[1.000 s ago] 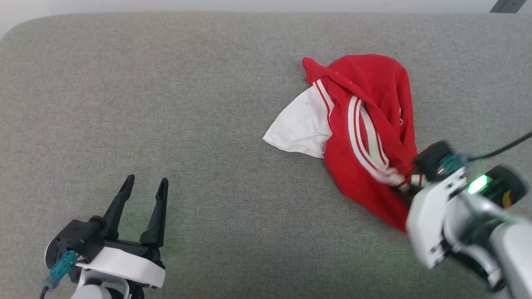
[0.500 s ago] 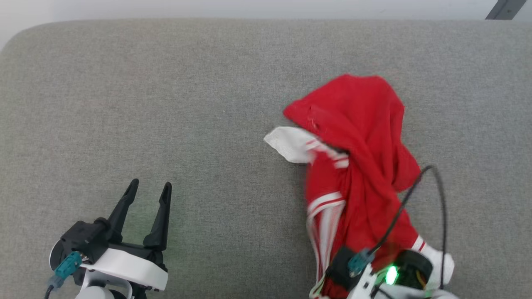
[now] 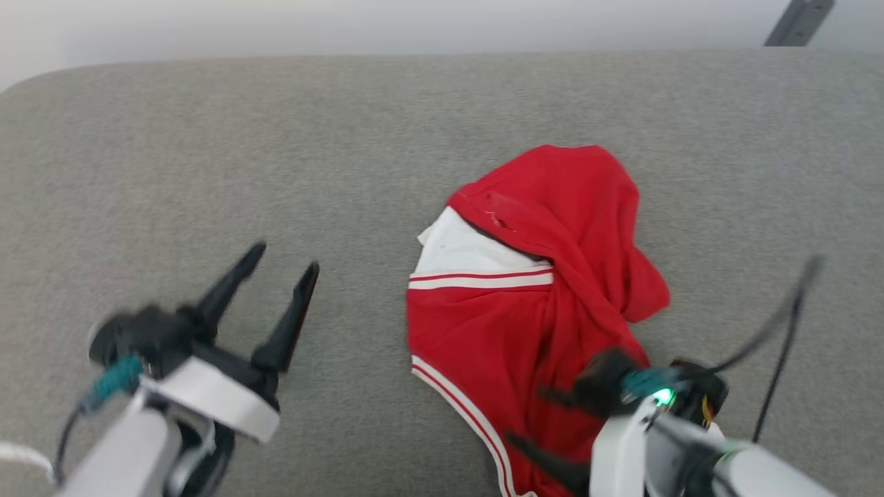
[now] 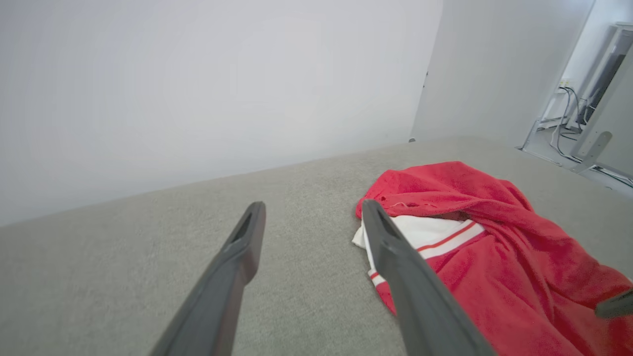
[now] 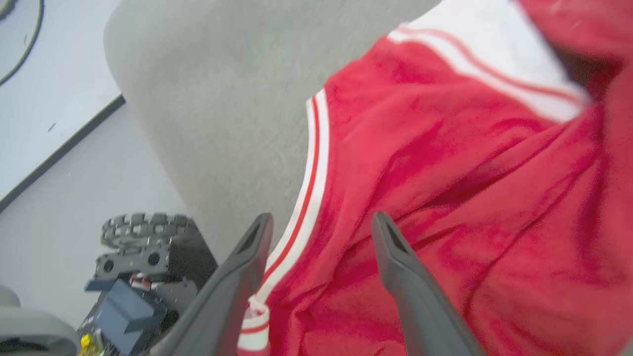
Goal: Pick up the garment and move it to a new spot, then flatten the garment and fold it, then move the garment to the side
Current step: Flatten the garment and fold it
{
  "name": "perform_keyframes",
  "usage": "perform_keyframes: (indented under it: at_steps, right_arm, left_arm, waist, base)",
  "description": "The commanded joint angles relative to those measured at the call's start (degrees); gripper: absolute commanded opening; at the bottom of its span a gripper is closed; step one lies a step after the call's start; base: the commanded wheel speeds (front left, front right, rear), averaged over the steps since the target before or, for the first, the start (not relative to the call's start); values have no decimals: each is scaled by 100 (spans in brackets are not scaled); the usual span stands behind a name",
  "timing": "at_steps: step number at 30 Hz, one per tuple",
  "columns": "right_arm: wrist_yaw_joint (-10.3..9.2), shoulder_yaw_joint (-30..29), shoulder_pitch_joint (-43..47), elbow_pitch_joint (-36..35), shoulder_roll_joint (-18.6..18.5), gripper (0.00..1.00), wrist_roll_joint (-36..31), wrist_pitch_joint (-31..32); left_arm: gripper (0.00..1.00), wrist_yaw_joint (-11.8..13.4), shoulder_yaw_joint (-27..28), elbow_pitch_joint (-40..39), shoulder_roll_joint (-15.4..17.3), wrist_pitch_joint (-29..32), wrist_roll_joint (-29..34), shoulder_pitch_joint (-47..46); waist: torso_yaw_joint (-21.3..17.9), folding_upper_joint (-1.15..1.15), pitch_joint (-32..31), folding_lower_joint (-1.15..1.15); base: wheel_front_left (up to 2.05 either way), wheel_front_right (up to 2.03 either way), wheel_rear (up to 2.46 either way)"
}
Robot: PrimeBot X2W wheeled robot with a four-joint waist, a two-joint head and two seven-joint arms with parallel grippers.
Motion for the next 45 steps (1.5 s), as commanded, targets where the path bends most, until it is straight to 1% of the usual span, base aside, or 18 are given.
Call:
perform_keyframes:
  at_steps: [1, 4, 8, 10, 11, 16, 18, 20, 23, 26, 29, 31, 32, 33, 34, 39, 42, 45]
  right_arm:
    - [-2, -185, 52, -117, 49, 100, -72, -229]
    - [-2, -635, 108, -346, 165, 100, -246, -715]
    - [-3, -1329, 194, -499, 453, 100, -641, -1347]
    - [-2, -1620, 253, -483, 620, 100, -899, -1666]
    - [-2, -1620, 253, -483, 620, 100, -899, -1666]
    - [-2, -2216, 488, -312, 1158, 100, -1303, -2362]
    - [-2, -2425, 621, -223, 1374, 100, -1408, -2587]
    - [-2, -2575, 749, -150, 1568, 100, -1498, -2770]
    - [-2, -2619, 873, -61, 1778, 100, -1598, -2974]
    - [-2, -2586, 930, 21, 1926, 100, -1637, -3111]
    - [-2, -2540, 977, 102, 2006, 100, -1682, -3195]
    - [-2, -2518, 995, 149, 2035, 100, -1694, -3243]
    - [-2, -2518, 997, 172, 2043, 100, -1707, -3274]
    - [-2, -2519, 999, 187, 2053, 100, -1716, -3291]
    - [-2, -2544, 999, 215, 2080, 100, -1723, -3313]
    - [-2, -2636, 894, 259, 2066, 100, -1767, -3281]
    - [-2, -2762, 820, 288, 2003, 100, -1799, -3213]
    - [-2, -2823, 750, 317, 1948, 100, -1811, -3096]
  left_arm:
    - [100, 5, -281, -41, 231, -12, -186, -319]
    - [100, 5, -1117, -118, 785, 311, -838, -1062]
    - [100, 7, -2184, -160, 1417, 1201, -1968, -2118]
    - [100, 8, -2690, -94, 1649, 1675, -2466, -2590]
    - [100, 8, -2690, -94, 1649, 1675, -2466, -2590]
    - [100, 8, -3554, 110, 2046, 2680, -3628, -3512]
    - [100, 8, -3896, 144, 2110, 3082, -4016, -3777]
    - [100, 8, -4072, 252, 2208, 3383, -4380, -4007]
    - [100, 8, -4382, 528, 2324, 3739, -4527, -4282]
    - [100, 8, -4580, 864, 2386, 4073, -4833, -4397]
    - [100, 8, -4719, 1022, 2418, 4387, -5164, -4397]
    - [100, 8, -4766, 972, 2416, 4461, -5295, -4382]
    - [87, 8, -4771, 970, 2440, 4470, -5400, -4373]
    - [40, 8, -4778, 931, 2461, 4461, -5427, -4390]
    - [0, 8, -4757, 876, 2484, 4404, -5499, -4454]
    - [0, 8, -4545, 1058, 2456, 3785, -5475, -4667]
    - [0, 8, -4375, 1413, 2457, 3250, -5508, -4699]
    - [0, 8, -4167, 1988, 2496, 2708, -5642, -4608]
  waist:
    - [-108, 0, -14, 0]
    - [-295, 0, 15, 0]
    - [-641, 0, 170, 0]
    - [-848, 0, 279, 0]
    - [-848, 0, 279, 0]
    - [-1395, 0, 587, 0]
    - [-1567, 0, 699, 0]
    - [-1734, 0, 819, 0]
    - [-1971, 0, 959, 0]
    - [-2174, 0, 1036, 0]
    - [-2292, 0, 1080, 0]
    - [-2330, 0, 1098, 0]
    - [-2337, 0, 1106, 0]
    - [-2337, 0, 1113, 0]
    - [-2297, 0, 1121, 0]
    - [-2003, 0, 1046, 0]
    - [-1731, 0, 921, 0]
    - [-1463, 0, 770, 0]
  base:
    - [0, 0, 0]
    - [0, 0, 0]
    - [0, 0, 0]
    - [0, 0, 0]
    - [0, 0, 0]
    - [0, 0, 0]
    - [0, 0, 0]
    - [0, 0, 0]
    - [0, 0, 0]
    - [0, 0, 0]
    - [0, 0, 0]
    - [0, 0, 0]
    - [0, 0, 0]
    - [0, 0, 0]
    - [0, 0, 0]
    - [0, 0, 0]
    - [0, 0, 0]
    - [0, 0, 0]
